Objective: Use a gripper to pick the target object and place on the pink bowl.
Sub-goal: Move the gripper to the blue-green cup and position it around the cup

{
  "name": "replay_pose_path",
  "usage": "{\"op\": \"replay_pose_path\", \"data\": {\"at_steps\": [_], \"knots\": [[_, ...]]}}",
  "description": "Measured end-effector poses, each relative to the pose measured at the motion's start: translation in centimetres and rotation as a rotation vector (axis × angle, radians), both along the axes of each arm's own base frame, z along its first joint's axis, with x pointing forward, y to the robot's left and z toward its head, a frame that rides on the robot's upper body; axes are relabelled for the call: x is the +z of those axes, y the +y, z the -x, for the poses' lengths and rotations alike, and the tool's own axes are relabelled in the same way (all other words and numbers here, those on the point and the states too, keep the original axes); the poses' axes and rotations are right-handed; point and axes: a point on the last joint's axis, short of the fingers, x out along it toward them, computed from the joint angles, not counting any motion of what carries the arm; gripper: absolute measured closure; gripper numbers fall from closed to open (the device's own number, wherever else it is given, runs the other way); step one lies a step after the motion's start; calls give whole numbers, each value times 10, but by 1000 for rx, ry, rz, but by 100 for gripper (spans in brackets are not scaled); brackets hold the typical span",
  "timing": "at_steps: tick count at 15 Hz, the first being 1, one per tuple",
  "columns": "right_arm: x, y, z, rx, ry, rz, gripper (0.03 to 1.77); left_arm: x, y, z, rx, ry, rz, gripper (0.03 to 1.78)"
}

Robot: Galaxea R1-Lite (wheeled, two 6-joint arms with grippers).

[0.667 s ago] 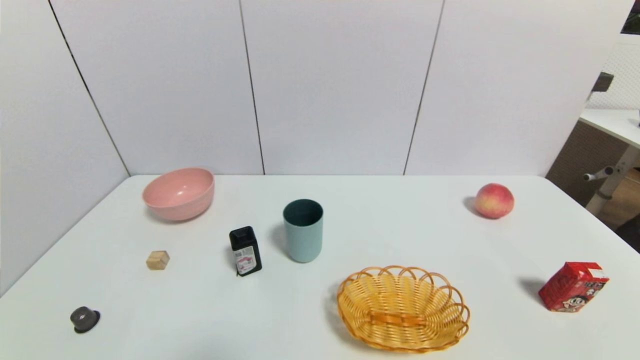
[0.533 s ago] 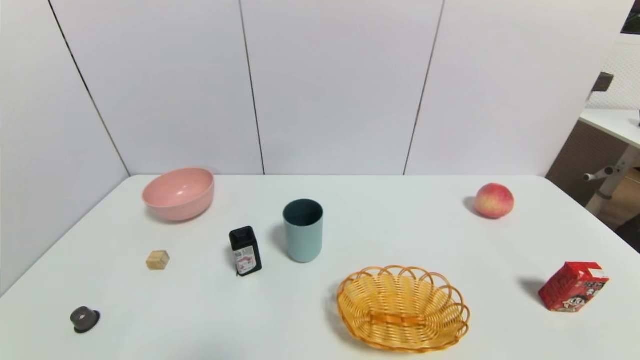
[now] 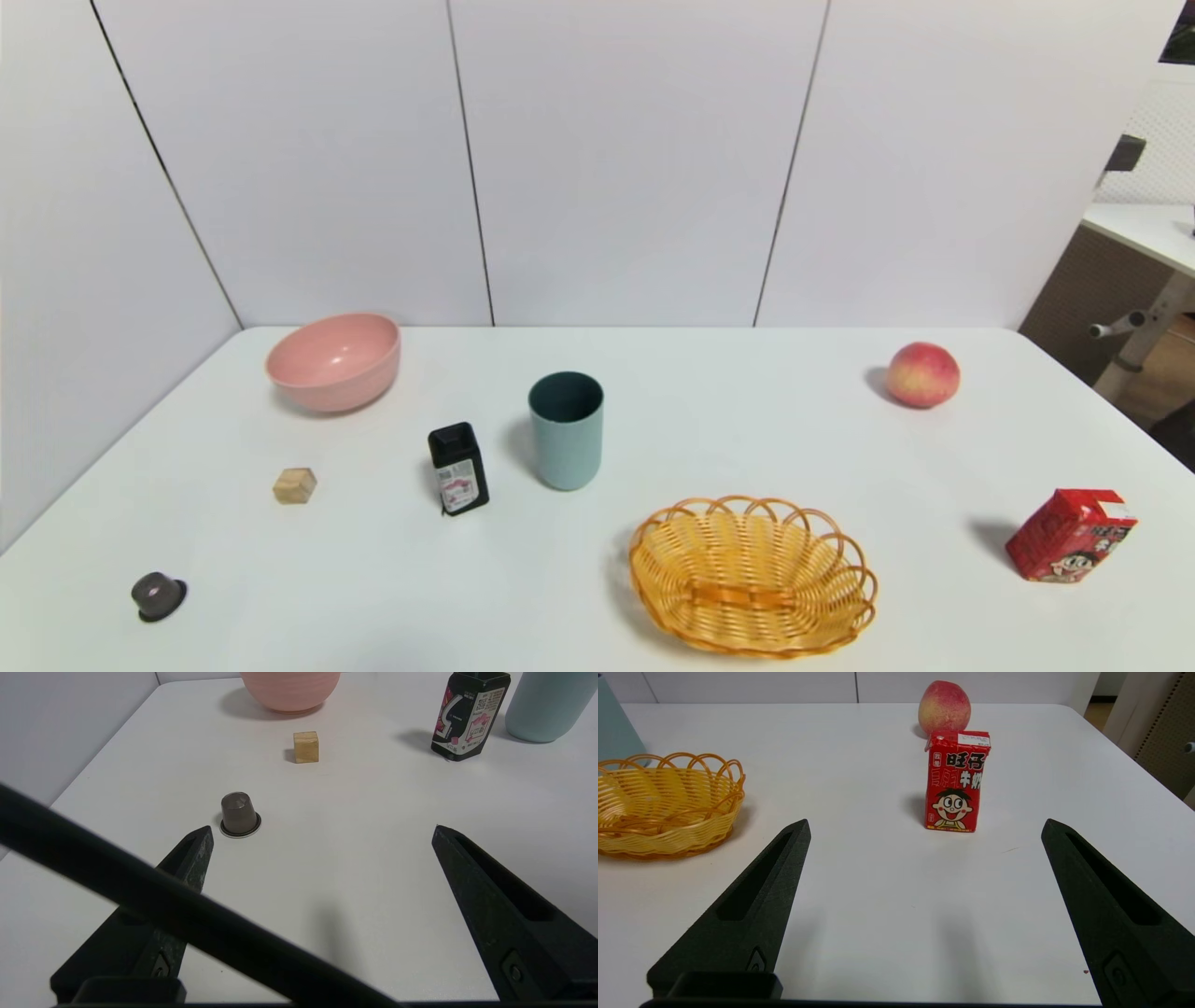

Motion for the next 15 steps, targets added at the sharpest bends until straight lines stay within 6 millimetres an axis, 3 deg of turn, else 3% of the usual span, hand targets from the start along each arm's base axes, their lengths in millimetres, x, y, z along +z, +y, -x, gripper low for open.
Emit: {"op": "replay_pose_path", "data": {"at_steps": [10,13,15], "knots": [[0,0,0,0,0,-1,9,3,1,-3,34,10,53,12],[0,0,0,0,0,-1,9,24,1,-13,21,49,52,12],[0,0,0,0,0,0,9,61,1,-26,-2,62,50,12]]}}
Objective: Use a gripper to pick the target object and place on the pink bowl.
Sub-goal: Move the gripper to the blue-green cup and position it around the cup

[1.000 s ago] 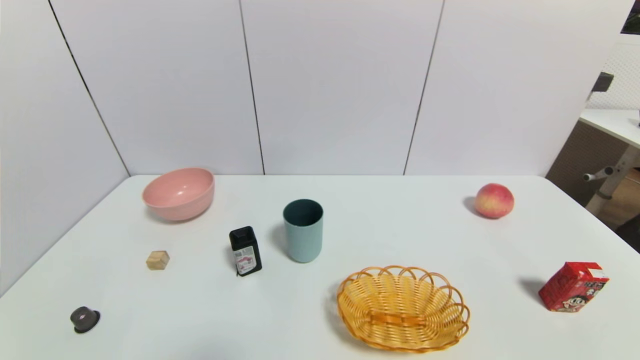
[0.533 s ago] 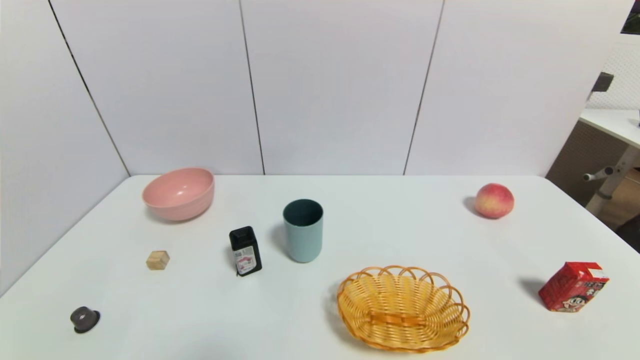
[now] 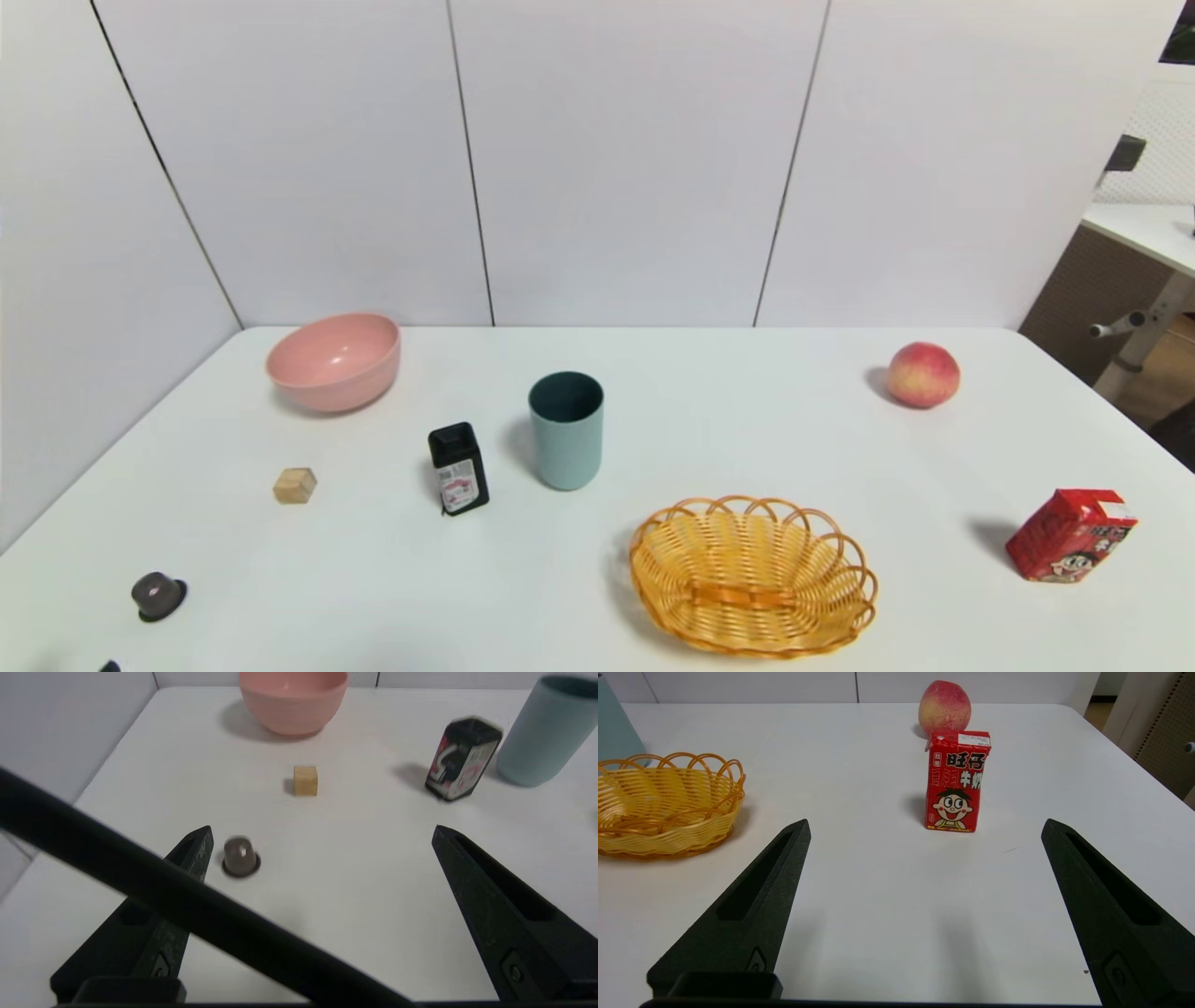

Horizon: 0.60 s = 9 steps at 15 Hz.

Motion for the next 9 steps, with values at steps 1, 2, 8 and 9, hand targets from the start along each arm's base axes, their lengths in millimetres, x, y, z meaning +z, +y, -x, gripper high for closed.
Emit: {"op": "replay_pose_path", "data": {"at_steps": [1,2,8,9], "knots": [[0,0,0,0,0,0,9,22,0,-9,-11,4,-2,12],[0,0,0,0,-1,0,9,46,-1,-19,-25,-4,-7,12],[0,0,0,0,0,0,9,153,-27,-113,-220,57,-48,12],[0,0,0,0,0,0,9,161,-38,-131,-264,82,-55,12]]}}
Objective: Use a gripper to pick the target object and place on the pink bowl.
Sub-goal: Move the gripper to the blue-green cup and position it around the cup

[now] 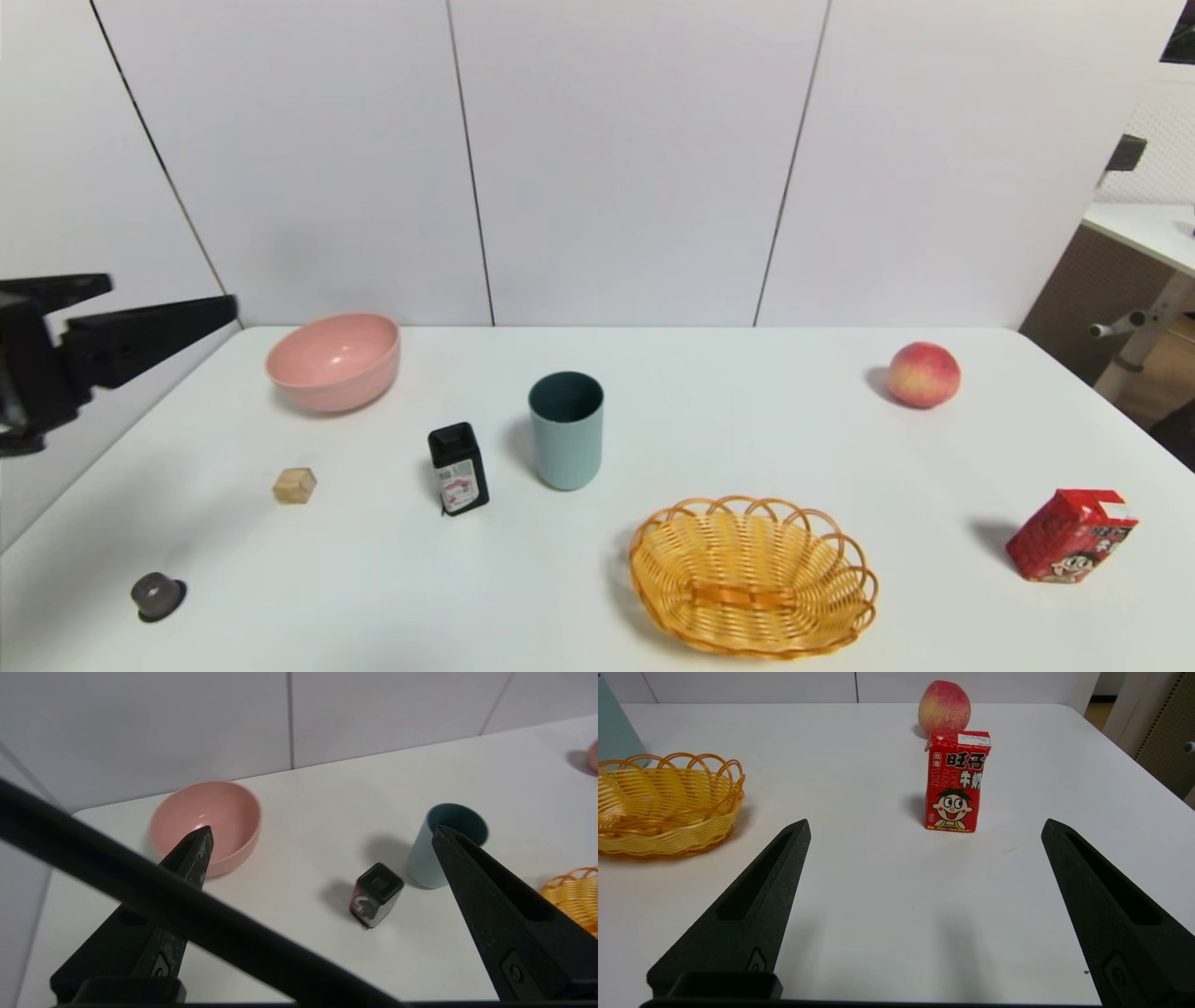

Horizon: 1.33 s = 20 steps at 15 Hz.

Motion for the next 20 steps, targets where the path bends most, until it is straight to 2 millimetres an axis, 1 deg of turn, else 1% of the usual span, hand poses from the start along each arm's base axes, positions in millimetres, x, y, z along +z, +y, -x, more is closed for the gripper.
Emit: {"op": "replay_pose_path", "data": {"at_steps": [2,5,6,8,10,12,14,20], "knots": [[0,0,0,0,0,0,9,5,-27,-36,-91,63,-24,12],[0,0,0,0,0,0,9,0,-79,-78,-229,157,-75,12],[0,0,0,0,0,0,9,-4,-96,-89,-265,187,-91,12],[0,0,0,-1,0,0,9,-17,-126,-108,-321,245,-127,12],[0,0,0,0,0,0,9,-32,-148,-121,-353,288,-158,12],[0,0,0,0,0,0,9,-48,-161,-132,-365,326,-182,12],[0,0,0,0,0,0,9,-62,-170,-140,-370,361,-202,12],[0,0,0,0,0,0,9,-86,-179,-151,-373,444,-241,12]]}}
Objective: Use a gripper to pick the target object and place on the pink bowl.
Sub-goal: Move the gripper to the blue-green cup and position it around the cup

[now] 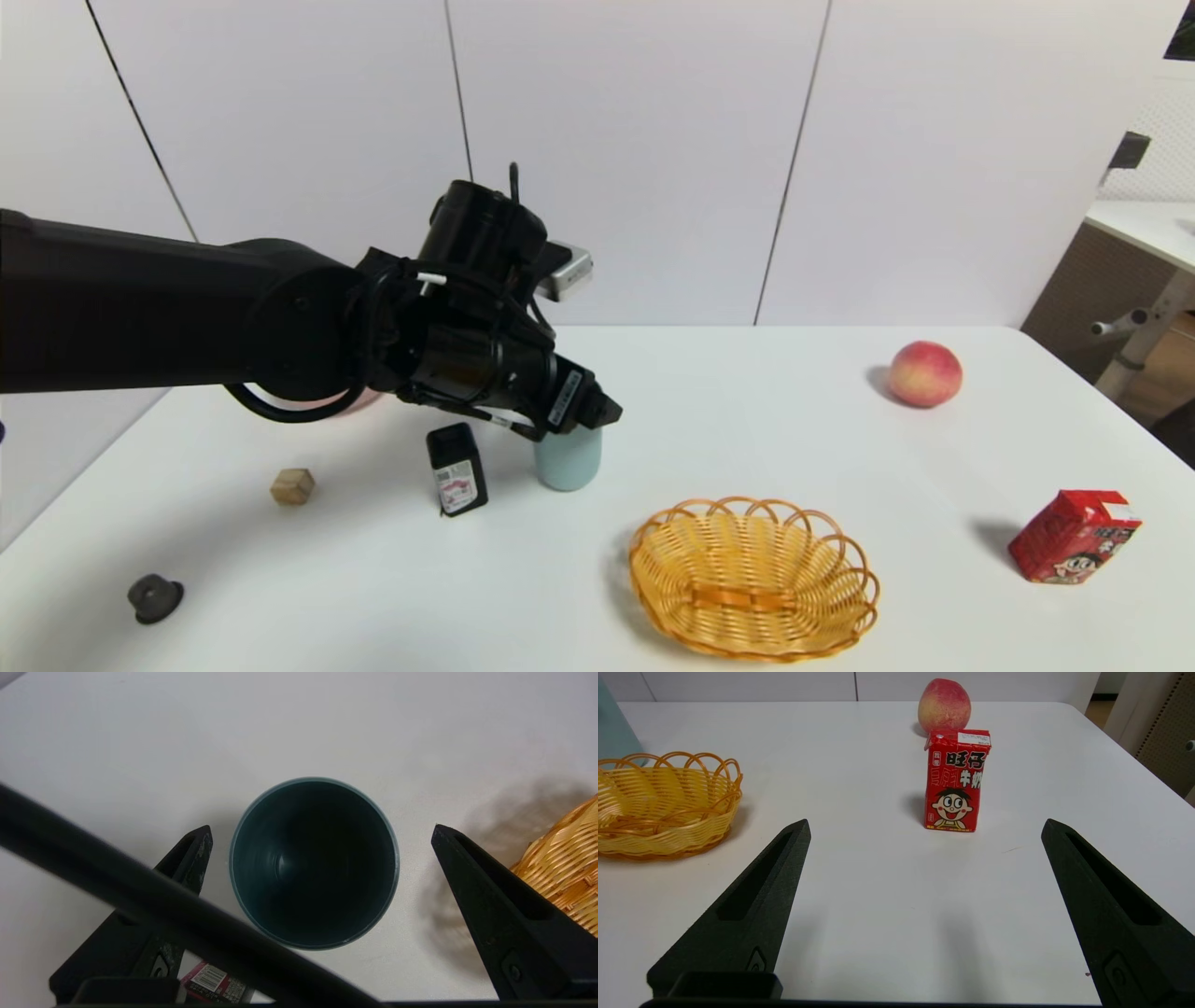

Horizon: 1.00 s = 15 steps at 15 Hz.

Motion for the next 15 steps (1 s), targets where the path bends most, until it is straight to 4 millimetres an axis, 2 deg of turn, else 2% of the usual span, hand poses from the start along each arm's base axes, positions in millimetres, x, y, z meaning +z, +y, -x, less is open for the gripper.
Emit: {"op": "replay_pose_path", "data": {"at_steps": [10,11,13,15], "knots": [[0,0,0,0,0,0,9,-23,-6,-11,9,66,-51,12],[0,0,0,0,0,0,9,-24,-6,-12,13,70,-51,21],[0,0,0,0,0,0,9,-26,-5,-14,18,73,-56,55],[0,0,0,0,0,0,9,-27,-4,-16,29,75,-51,64]]}}
